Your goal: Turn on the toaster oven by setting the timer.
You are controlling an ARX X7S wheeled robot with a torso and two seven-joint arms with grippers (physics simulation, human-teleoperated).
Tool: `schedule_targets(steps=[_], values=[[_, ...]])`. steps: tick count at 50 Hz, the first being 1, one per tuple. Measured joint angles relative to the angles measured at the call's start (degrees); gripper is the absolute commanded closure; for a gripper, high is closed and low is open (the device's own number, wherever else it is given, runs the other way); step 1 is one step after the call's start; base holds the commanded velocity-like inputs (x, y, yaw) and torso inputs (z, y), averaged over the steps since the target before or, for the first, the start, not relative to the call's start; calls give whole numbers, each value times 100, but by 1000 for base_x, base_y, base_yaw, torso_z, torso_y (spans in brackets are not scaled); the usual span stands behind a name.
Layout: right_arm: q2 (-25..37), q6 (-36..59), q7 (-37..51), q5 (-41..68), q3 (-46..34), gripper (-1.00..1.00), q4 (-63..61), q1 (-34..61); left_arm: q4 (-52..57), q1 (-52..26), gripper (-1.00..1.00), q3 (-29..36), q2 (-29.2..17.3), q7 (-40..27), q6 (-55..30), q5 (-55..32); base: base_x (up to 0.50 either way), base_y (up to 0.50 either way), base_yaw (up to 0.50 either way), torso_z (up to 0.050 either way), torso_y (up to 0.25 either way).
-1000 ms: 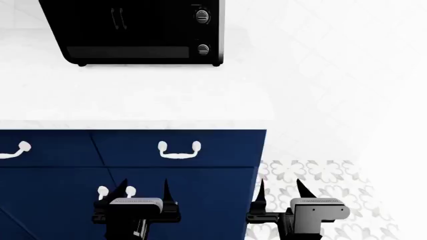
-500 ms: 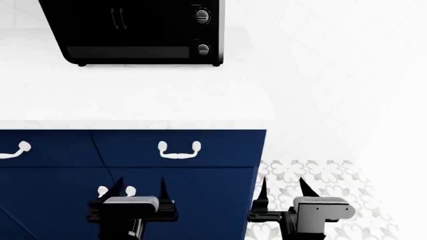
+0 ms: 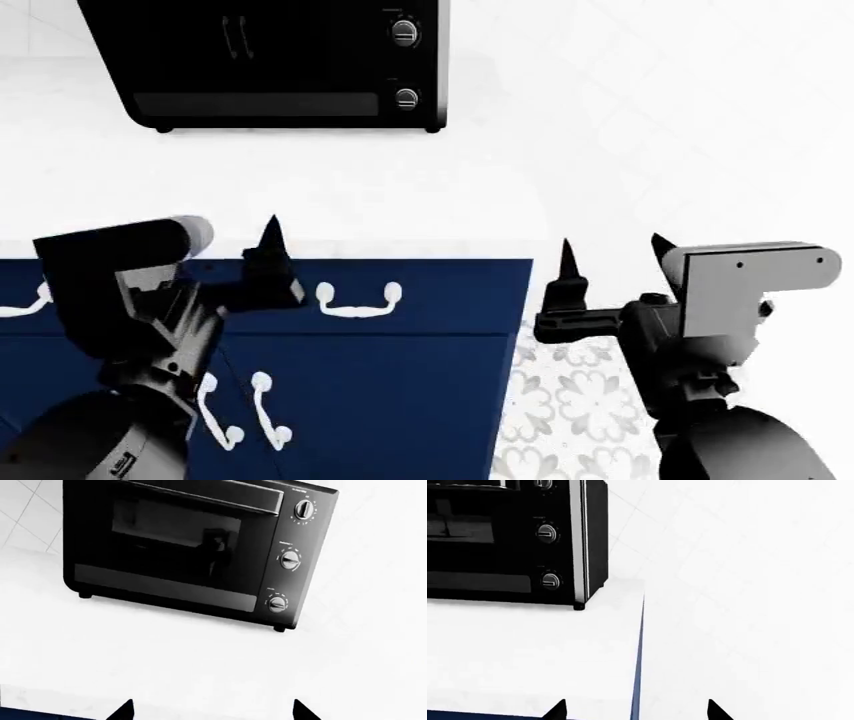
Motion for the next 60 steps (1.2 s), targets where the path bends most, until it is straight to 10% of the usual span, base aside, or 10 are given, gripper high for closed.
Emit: schedule_targets(steps=[19,60], values=[[652,2097,2234,3582,1073,-100,-532,1818,192,-2014,-100,-604,-823,-2862,-1761,-3831,0,0,0,0,0],[1384,1425,3535,5070,795,-100,-215,1976,266,-2299,-100,3,-1366,-2939,-1376,-3716,0,0,0,0,0]])
